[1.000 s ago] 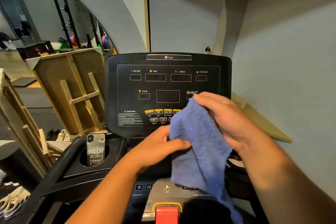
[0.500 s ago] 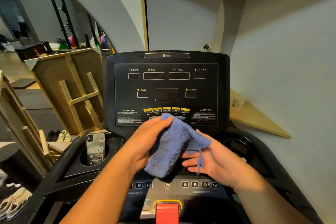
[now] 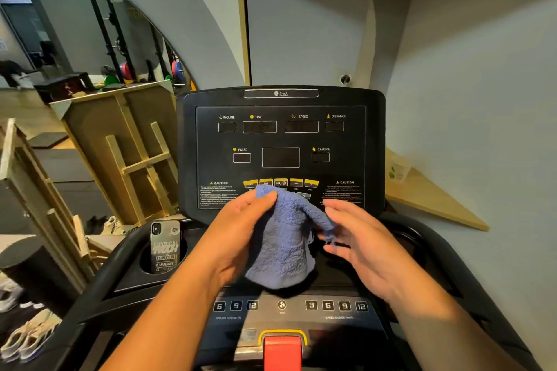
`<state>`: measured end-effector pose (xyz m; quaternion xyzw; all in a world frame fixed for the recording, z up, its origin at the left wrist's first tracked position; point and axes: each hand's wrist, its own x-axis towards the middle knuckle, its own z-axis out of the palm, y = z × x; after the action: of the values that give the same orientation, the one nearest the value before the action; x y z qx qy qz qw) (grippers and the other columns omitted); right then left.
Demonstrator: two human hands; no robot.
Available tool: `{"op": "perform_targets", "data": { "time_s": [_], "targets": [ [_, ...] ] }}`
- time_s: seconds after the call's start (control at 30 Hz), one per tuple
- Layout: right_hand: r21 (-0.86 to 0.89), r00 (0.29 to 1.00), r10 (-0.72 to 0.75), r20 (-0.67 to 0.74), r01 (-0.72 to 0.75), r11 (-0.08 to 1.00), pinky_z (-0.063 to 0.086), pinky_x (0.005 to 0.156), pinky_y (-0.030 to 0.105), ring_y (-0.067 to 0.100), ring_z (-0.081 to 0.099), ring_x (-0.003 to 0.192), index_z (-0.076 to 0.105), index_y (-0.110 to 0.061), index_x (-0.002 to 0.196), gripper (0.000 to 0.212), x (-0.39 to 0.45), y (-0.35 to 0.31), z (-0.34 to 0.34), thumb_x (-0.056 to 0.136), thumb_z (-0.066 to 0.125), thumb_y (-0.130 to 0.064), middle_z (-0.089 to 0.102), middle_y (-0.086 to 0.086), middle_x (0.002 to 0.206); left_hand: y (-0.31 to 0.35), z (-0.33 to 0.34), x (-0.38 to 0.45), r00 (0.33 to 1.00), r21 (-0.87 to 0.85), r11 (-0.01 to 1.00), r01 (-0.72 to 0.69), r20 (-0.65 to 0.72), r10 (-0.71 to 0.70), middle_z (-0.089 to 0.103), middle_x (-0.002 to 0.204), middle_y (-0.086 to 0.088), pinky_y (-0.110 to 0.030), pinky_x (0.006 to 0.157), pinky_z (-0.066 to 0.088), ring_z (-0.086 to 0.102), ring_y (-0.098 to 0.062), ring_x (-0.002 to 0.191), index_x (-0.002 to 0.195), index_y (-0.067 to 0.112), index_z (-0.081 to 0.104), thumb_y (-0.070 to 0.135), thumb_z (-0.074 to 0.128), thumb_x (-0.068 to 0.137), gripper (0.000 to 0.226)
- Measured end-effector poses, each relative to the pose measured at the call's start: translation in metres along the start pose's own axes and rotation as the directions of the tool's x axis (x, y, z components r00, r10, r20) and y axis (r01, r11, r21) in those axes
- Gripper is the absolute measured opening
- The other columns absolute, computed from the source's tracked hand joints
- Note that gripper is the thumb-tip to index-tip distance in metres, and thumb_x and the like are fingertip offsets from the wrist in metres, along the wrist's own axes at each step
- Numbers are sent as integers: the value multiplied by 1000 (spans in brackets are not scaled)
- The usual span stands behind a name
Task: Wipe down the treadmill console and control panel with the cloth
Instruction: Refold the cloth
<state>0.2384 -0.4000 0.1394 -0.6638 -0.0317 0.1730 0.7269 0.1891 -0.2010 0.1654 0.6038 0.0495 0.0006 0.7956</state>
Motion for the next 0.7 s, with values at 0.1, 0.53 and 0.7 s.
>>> {"op": "perform_targets", "data": {
  "time_s": [0.1, 0.53, 0.7],
  "targets": [
    [-4, 999, 52, -6, -52, 999, 48, 99, 46, 23, 67, 105, 69, -33, 112, 30, -1, 1, 0, 83, 68, -42, 75, 2, 105, 0, -2, -1, 1000, -105, 995, 6, -2, -6, 75, 98, -12, -35, 79, 57, 72, -23, 92, 97, 14, 77, 22, 54, 102, 25],
    [91, 988, 114, 106, -124, 988, 49, 98, 44, 27, 68, 105, 69, -23, 116, 49, -11, 11, 9, 81, 63, -57, 74, 11, 109, 1, 0, -7, 998, -256, 965, 55, -13, -60, 74, 111, -15, -43, 92, 53, 72, -24, 101, 118, 12, 71, 18, 49, 105, 27],
    [190, 997, -44, 60, 32, 981, 50, 95, 43, 28, 67, 109, 65, -23, 120, 30, -14, 4, 11, 90, 64, -22, 73, 10, 112, -7, -2, -5, 996, -205, 975, 85, 35, -80, 72, 120, -20, -48, 100, 51, 69, -31, 112, 124, 11, 68, 19, 48, 106, 28]
  ]
}}
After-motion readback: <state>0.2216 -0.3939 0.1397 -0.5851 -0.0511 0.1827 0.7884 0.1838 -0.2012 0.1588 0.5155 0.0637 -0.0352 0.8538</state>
